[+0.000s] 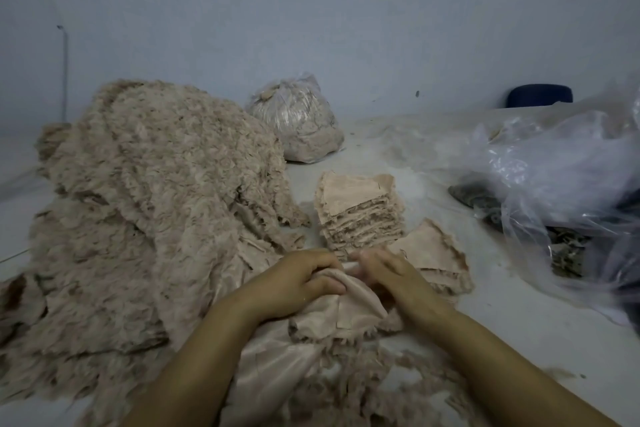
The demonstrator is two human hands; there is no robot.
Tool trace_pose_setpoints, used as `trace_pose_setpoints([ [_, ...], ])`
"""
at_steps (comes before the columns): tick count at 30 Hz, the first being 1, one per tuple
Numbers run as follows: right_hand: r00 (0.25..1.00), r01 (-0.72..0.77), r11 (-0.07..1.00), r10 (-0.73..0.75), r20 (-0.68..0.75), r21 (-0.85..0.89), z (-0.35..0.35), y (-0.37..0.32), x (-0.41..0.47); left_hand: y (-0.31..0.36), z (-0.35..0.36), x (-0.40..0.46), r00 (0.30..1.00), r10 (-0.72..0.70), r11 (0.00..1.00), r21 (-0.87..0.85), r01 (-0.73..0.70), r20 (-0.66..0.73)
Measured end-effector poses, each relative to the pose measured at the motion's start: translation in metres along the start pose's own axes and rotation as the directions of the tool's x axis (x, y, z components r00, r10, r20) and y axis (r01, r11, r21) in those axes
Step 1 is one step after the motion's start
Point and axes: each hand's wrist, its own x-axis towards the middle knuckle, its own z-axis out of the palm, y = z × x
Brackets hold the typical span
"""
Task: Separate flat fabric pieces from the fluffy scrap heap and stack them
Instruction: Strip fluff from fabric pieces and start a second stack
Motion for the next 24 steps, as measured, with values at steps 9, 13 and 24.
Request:
trace_pose_setpoints([
  [9, 0.942, 0.124, 0.992, -0.116, -0.315, 0.005, -0.017, -0.006, -0.007, -0.030, 0.004, -0.008, 0.921, -0.121, 0.992, -0.005, 0.129, -0.370],
  [13, 0.978, 0.135, 0.974, -0.101, -0.182, 0.182, -0.003, -0.004, -0.012, -0.007, 0.024, 0.005, 0.972, -0.108, 0.994, -0.058, 0.098, -0.207],
  [24, 0.871, 0.274, 0.901, -0.084, -0.485, 0.336, -0.008, -0.005, -0.007, -0.005, 0.025, 0.008, 0.850, -0.326, 0.891, -0.434, 0.131, -0.414],
])
